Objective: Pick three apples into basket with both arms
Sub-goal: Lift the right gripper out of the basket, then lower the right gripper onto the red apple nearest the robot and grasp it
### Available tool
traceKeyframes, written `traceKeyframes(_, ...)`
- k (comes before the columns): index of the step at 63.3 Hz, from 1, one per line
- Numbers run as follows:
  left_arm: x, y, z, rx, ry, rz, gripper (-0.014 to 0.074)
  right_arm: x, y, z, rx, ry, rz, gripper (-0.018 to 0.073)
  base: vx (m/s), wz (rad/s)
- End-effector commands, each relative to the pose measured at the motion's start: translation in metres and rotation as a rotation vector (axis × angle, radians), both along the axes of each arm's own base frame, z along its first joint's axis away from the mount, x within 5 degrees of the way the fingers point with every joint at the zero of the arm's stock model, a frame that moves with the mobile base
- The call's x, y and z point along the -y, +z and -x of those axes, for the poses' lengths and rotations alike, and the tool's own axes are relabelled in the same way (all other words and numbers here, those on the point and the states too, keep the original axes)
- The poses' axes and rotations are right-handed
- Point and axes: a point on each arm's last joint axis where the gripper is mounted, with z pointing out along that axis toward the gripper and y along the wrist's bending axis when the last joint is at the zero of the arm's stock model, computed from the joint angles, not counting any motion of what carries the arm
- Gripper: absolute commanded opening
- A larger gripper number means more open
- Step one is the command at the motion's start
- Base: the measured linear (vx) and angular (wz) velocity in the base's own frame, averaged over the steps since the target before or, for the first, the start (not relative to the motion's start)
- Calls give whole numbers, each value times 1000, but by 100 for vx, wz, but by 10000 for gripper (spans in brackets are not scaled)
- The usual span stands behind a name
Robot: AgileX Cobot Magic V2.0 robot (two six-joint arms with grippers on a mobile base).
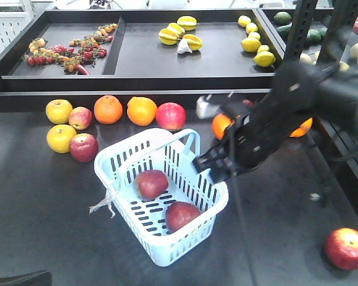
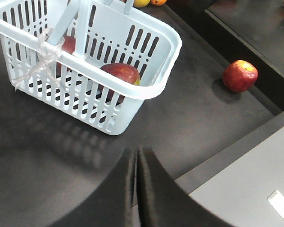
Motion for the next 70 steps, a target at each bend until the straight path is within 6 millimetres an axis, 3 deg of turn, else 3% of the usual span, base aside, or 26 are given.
traceKeyframes(1,0,13,-4,50,29,45,-6,14,43,15,117,-43,4,-11,0,0)
traceKeyframes(13,0,13,-4,49,29,46,-6,45,71,30,200,-165,110,-9,0,0)
traceKeyframes(24,0,13,-4,49,29,46,-6,91,81,29,177,-321,114,-9,0,0)
traceKeyframes(34,0,13,-4,49,29,46,-6,138,69,28,92,-440,165,-8,0,0)
traceKeyframes(42,0,13,-4,49,29,46,-6,169,34,37,-37,-511,192,19,0,0)
traceKeyframes(48,0,13,-4,49,29,46,-6,186,2,46,-99,-533,184,97,0,0)
traceKeyframes(54,0,13,-4,49,29,46,-6,199,-23,55,-125,-541,189,256,0,0)
traceKeyframes(66,0,13,-4,50,29,46,-6,209,-39,56,-95,-548,221,660,0,0)
traceKeyframes(70,0,13,-4,50,29,46,-6,210,-42,52,-85,-546,226,730,0,0)
